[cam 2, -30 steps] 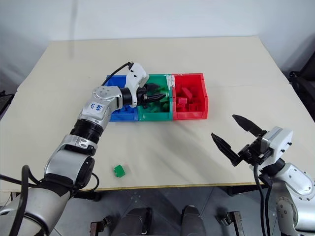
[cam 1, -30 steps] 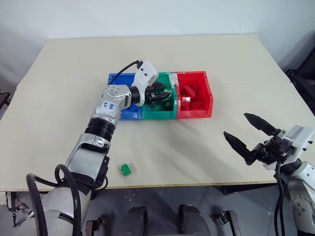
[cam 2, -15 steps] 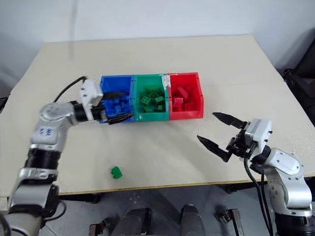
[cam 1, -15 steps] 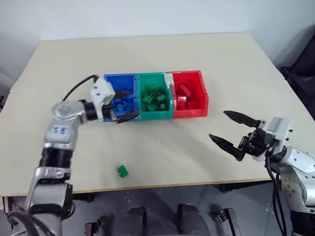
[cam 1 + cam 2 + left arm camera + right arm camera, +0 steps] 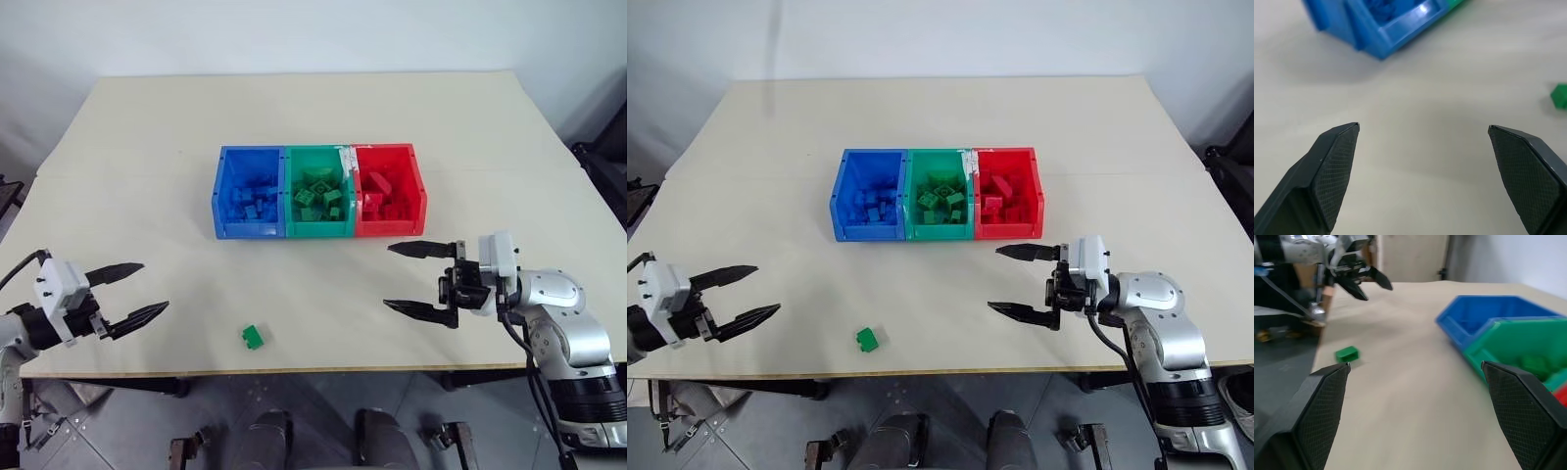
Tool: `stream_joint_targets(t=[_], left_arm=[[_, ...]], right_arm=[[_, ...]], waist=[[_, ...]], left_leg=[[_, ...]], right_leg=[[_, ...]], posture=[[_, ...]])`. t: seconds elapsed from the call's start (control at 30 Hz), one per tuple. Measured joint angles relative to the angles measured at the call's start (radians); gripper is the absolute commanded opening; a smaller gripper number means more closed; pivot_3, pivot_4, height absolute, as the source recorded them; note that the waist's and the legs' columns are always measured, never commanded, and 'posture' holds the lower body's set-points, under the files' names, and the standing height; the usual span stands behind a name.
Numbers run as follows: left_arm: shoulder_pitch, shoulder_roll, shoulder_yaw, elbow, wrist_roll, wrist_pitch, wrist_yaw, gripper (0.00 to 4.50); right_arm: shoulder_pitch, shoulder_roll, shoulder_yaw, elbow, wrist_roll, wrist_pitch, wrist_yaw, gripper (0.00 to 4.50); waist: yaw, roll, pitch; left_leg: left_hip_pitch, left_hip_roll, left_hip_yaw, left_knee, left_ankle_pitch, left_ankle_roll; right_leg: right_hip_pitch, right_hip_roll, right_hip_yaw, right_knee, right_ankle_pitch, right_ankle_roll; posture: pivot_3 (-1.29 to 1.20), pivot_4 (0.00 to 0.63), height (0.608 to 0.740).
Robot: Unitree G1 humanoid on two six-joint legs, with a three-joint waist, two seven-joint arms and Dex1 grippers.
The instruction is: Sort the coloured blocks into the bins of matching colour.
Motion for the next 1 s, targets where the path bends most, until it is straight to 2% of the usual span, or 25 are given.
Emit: stream_joint_targets(t=[0.2, 0.33, 0.5, 0.73, 1.0], left_arm=[[0.045, -0.002, -0.004, -0.129, -0.035, 0.028, -0.003, 4.47], [0.031, 0.041, -0.120, -0.231, -0.036, 0.068, -0.063, 4.47], [-0.098, 0.065, -0.304, -0.284, -0.020, 0.059, -0.162, 4.47], [-0.353, 0.065, -0.590, -0.110, 0.160, -0.103, -0.334, 4.47], [-0.532, 0.012, -0.736, 0.081, 0.289, -0.242, -0.345, 4.47]], right_arm=[[-0.003, -0.005, 0.003, 0.040, -0.010, 0.000, 0.037, 4.50], [0.004, -0.040, -0.015, 0.047, -0.012, -0.011, 0.057, 4.50], [0.095, -0.116, -0.051, 0.033, -0.011, -0.015, 0.096, 4.50], [0.210, -0.160, -0.102, -0.062, 0.000, 0.021, 0.084, 4.50], [0.305, -0.162, -0.169, -0.148, 0.004, 0.044, 0.029, 4.50]], waist=[[-0.002, 0.000, 0.000], [-0.003, 0.000, 0.000], [-0.001, 0.000, 0.000], [-0.006, 0.000, 0.000], [-0.002, 0.000, 0.000]], left_leg=[[0.000, 0.000, 0.000, 0.000, 0.000, 0.000], [0.000, 0.000, 0.001, -0.001, 0.000, 0.000], [0.000, 0.000, 0.001, -0.001, 0.000, 0.000], [0.000, -0.003, 0.004, -0.001, 0.000, 0.000], [0.000, -0.004, 0.003, 0.000, -0.001, 0.001]], right_leg=[[0.000, 0.000, 0.000, 0.000, 0.000, 0.000], [0.000, 0.000, 0.000, 0.000, 0.000, 0.000], [0.000, 0.001, 0.000, -0.001, 0.000, 0.000], [0.000, 0.002, 0.000, 0.001, 0.000, -0.001], [0.000, 0.001, 0.000, 0.001, 0.000, 0.000]], posture=[[0.00, 0.150, 0.740], [0.00, 0.150, 0.740], [0.00, 0.150, 0.740], [0.00, 0.150, 0.740], [0.00, 0.150, 0.740]])
